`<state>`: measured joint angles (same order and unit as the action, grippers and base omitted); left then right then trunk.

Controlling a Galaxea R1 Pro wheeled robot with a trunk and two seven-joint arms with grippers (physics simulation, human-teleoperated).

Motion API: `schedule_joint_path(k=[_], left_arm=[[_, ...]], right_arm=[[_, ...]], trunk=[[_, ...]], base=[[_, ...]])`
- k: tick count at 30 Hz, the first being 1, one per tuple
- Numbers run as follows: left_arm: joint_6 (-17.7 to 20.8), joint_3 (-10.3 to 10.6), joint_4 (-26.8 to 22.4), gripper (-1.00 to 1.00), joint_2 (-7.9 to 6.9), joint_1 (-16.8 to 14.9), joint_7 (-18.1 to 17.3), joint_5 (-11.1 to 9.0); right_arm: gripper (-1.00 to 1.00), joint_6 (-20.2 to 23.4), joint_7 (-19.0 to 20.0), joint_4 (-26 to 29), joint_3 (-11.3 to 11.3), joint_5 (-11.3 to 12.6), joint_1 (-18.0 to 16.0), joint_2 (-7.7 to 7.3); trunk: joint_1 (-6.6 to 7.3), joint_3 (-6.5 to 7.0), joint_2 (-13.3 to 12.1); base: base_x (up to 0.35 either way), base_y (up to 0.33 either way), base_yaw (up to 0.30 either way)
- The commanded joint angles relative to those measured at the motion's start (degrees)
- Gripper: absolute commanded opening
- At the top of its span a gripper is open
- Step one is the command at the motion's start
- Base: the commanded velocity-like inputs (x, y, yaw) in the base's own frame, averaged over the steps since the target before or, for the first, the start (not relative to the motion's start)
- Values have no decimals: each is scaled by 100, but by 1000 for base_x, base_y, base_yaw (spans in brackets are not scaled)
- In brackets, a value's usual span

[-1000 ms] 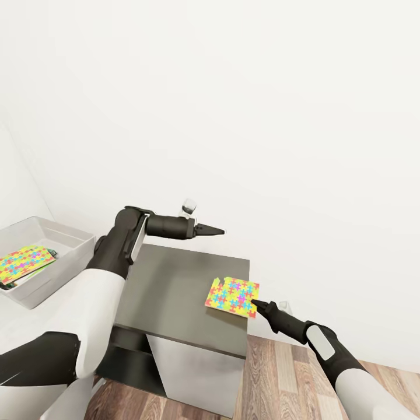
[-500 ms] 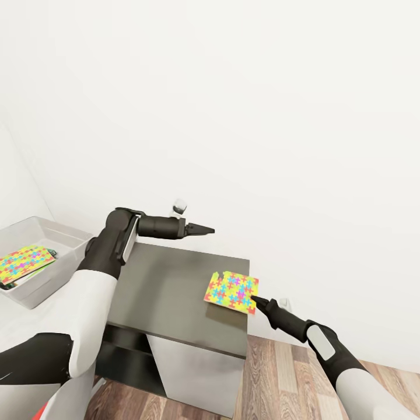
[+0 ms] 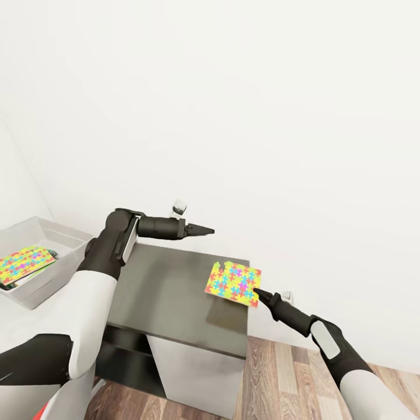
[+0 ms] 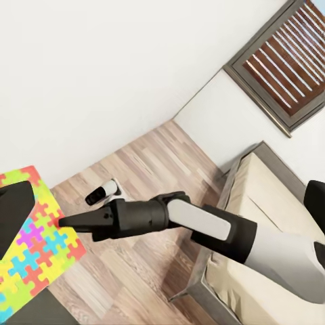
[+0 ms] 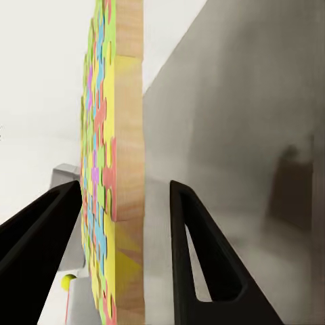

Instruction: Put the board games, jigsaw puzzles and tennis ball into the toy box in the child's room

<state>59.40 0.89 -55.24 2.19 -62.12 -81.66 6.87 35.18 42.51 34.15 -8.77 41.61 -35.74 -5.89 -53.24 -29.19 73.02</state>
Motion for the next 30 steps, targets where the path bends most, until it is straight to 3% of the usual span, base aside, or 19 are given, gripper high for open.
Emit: schedule_joint_path(k=[1, 7, 12, 15, 25, 30], left_arm=[[60, -9, -4, 100, 3, 16, -52, 61], [60, -34, -4, 100, -29, 113, -54, 64], [60, -43, -5, 100, -116, 172, -60, 61], [60, -45, -9, 100, -144, 241, -60, 61], [60, -47, -4, 100, -153, 348, -54, 71], [60, -48, -6, 100, -239, 532, -52, 77]], right_arm=[[-100, 41, 9, 4, -16, 14, -3, -8], [-100, 76, 78, 18, -39, 14, -6, -53], [-100, 107, 442, 24, -39, 19, -23, -332], [-100, 111, 609, 22, -37, 57, -28, -647], [-100, 97, 627, 15, -30, -19, -29, -735], [-100, 87, 627, 15, -21, -36, -29, -753]], trunk=[[0, 3, 3], [0, 58, 3], [0, 105, 3], [0, 133, 3], [0, 228, 3], [0, 276, 3]], base=[[0, 0, 0], [0, 0, 0], [0, 0, 0], [0, 0, 0], [0, 0, 0], [0, 0, 0]])
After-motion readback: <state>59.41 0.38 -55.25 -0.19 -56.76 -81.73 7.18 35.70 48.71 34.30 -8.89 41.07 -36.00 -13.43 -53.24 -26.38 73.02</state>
